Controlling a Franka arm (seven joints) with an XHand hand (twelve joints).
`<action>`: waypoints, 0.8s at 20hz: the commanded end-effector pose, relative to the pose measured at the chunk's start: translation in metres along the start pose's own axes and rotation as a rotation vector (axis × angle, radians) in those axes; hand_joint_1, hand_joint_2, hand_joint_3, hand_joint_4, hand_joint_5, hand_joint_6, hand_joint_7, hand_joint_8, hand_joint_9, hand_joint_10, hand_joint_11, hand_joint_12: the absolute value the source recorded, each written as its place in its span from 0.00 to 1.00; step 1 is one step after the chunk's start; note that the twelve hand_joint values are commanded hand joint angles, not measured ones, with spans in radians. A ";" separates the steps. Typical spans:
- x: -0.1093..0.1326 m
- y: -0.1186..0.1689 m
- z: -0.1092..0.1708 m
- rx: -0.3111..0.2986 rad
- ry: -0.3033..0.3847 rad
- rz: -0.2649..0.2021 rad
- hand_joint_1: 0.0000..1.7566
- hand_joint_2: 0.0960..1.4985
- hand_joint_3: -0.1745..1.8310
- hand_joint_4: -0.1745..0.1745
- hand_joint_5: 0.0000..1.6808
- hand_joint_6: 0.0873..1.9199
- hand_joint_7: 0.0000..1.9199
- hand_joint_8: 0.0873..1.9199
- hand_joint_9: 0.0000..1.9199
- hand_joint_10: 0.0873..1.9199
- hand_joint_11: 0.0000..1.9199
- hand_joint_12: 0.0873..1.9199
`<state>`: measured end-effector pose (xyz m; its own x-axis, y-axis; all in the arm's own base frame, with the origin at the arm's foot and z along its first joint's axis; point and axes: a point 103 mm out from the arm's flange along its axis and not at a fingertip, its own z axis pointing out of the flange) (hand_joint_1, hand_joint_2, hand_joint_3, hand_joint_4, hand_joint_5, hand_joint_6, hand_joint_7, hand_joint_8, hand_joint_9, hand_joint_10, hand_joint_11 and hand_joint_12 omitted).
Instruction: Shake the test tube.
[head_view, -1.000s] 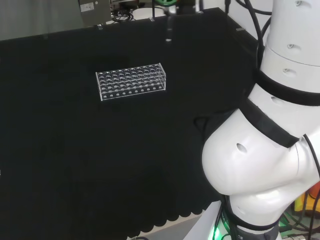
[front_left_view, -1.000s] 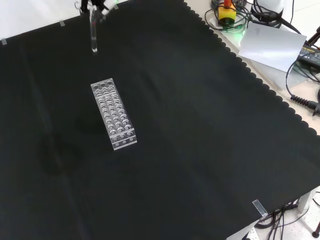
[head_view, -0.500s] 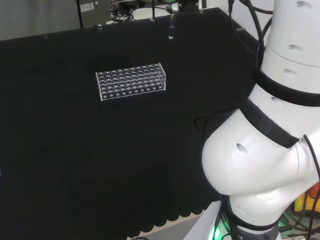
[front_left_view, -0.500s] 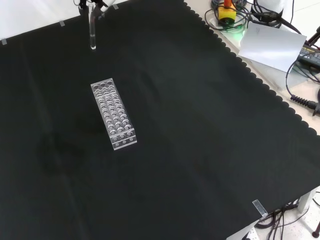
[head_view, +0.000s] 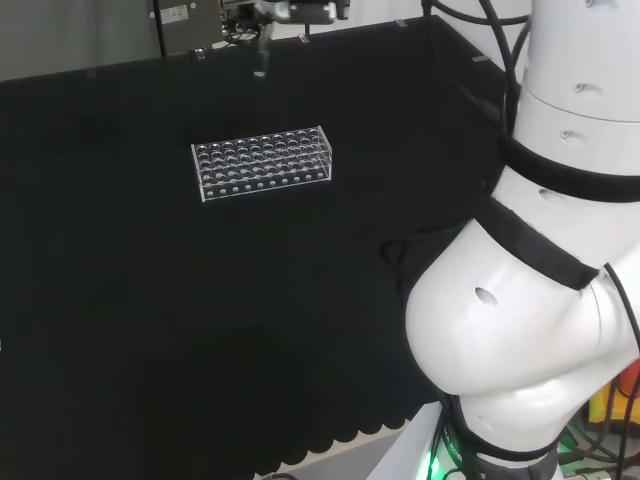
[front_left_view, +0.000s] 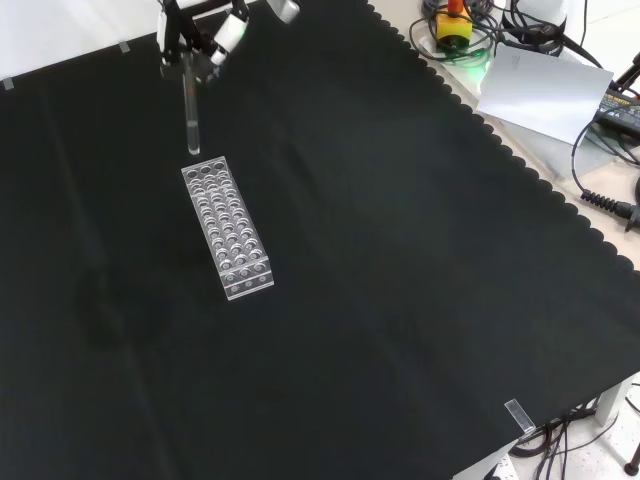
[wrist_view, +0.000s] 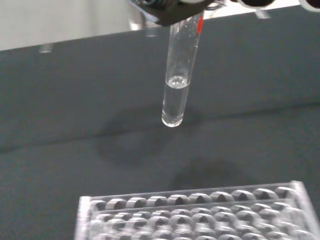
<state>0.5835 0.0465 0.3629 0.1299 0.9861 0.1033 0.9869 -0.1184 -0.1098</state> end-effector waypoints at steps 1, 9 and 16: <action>0.063 0.000 0.001 0.000 0.051 -0.123 0.70 0.67 0.00 0.00 0.87 0.05 0.92 0.20 0.89 0.24 0.68 0.39; 0.018 -0.001 -0.002 0.000 0.024 -0.041 0.70 0.67 0.00 0.00 0.87 0.05 0.92 0.20 0.89 0.24 0.68 0.39; -0.065 -0.013 -0.001 0.015 -0.060 0.091 0.70 0.67 0.00 0.00 0.87 0.05 0.92 0.20 0.89 0.24 0.68 0.39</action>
<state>0.5781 0.0373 0.3614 0.1321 0.9862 0.0998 0.9857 -0.1201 -0.1180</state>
